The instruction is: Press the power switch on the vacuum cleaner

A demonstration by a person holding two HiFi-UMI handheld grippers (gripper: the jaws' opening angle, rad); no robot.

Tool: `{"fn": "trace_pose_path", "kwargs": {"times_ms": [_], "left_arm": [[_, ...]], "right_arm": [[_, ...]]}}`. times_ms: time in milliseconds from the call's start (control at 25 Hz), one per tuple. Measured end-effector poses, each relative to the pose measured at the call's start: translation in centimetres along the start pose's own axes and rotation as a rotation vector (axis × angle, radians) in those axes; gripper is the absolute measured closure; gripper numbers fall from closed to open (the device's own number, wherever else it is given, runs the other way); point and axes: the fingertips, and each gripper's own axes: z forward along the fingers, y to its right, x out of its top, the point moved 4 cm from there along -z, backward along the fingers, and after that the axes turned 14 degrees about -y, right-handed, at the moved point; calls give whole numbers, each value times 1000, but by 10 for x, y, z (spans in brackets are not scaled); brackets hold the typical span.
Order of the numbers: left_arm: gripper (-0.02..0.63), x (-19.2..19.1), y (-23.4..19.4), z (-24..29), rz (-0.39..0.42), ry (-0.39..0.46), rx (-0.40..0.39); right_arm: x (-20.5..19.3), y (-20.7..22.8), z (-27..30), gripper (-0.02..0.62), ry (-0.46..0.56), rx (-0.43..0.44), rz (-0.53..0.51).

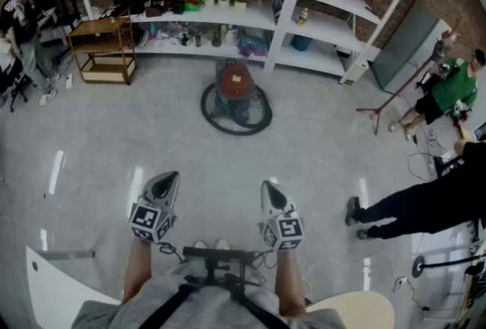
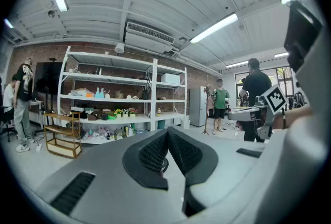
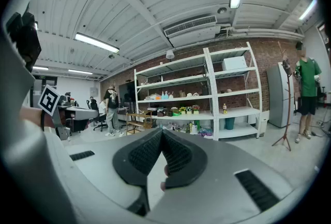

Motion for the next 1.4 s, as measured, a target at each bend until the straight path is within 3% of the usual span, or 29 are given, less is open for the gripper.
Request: {"fn": "trace_pose_path", "kwargs": {"times_ms": [1040,1400], "left_arm": [[598,20,16,54,16,-22,60],[598,36,-5,107,36,-30,31]], "right_arm": [[3,58,30,583,-25,48,-22],[21,82,74,583,-22,33,-11]]}}
